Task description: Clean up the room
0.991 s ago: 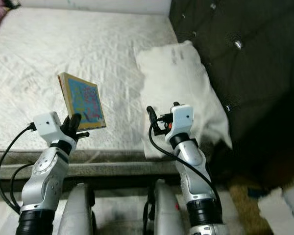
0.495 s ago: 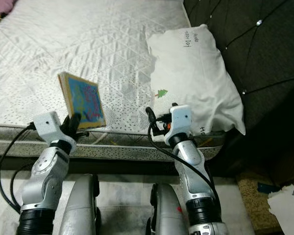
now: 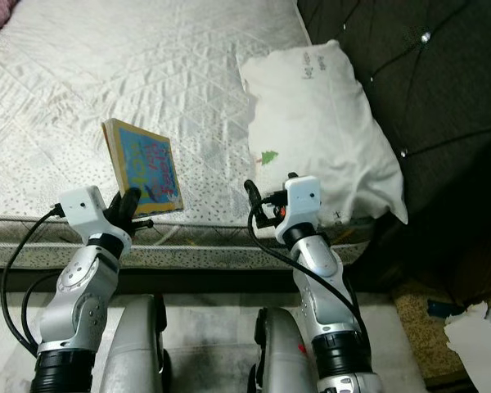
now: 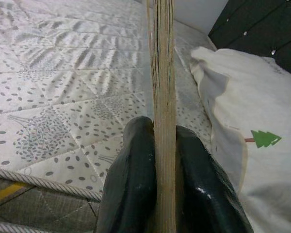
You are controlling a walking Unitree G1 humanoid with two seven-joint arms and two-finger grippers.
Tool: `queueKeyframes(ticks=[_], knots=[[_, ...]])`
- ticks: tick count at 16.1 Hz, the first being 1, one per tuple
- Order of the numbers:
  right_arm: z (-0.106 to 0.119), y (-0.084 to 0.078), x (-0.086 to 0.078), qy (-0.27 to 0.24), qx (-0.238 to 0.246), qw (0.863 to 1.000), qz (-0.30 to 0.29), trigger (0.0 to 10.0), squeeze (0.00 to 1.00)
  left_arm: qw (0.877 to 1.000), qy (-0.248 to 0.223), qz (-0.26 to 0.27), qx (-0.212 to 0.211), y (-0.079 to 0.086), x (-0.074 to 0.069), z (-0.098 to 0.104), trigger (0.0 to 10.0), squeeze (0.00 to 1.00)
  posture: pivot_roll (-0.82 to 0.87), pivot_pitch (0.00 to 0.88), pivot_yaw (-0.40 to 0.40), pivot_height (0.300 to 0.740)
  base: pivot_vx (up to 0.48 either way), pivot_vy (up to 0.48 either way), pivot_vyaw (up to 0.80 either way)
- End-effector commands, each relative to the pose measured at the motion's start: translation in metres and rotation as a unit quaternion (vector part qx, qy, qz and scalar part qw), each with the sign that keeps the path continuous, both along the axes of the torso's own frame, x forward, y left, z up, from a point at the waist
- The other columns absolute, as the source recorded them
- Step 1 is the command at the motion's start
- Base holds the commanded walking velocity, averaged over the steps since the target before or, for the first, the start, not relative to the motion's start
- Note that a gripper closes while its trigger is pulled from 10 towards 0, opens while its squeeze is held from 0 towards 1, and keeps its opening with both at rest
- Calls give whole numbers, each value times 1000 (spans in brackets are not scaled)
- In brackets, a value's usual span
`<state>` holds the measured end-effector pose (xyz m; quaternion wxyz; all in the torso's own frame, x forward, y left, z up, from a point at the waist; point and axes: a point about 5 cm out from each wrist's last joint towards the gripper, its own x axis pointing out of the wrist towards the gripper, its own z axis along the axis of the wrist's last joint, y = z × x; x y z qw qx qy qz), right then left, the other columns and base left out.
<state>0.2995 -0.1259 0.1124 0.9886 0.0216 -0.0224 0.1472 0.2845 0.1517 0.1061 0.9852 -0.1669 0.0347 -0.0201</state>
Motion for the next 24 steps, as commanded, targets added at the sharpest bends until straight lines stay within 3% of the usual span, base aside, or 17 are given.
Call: queueKeyframes(ticks=[1,9,19,22,24], knots=[[2,-1,1,-4,-2,1000,2,10000,0,999,-32,-3,-3,-2,2,13,10000,0,5,113,-54,601,480,0,0],[2,0,1,-4,-5,1000,2,10000,0,1000,-31,-3,-4,-3,3,12,10000,0,4,113,-53,601,442,0,0],[1,-2,3,-3,-12,1000,4,10000,0,1000,29,-2,-9,-11,9,0,10000,0,0,96,-58,601,0,0,0],[1,-2,3,-4,-17,1000,5,10000,0,995,74,1,-67,-20,10,-4,10000,0,-5,94,-58,601,0,0,0],[2,-7,3,-4,-22,1000,-6,10000,0,990,113,-31,-75,-34,8,-11,10000,0,-17,96,-54,601,0,0,0]])
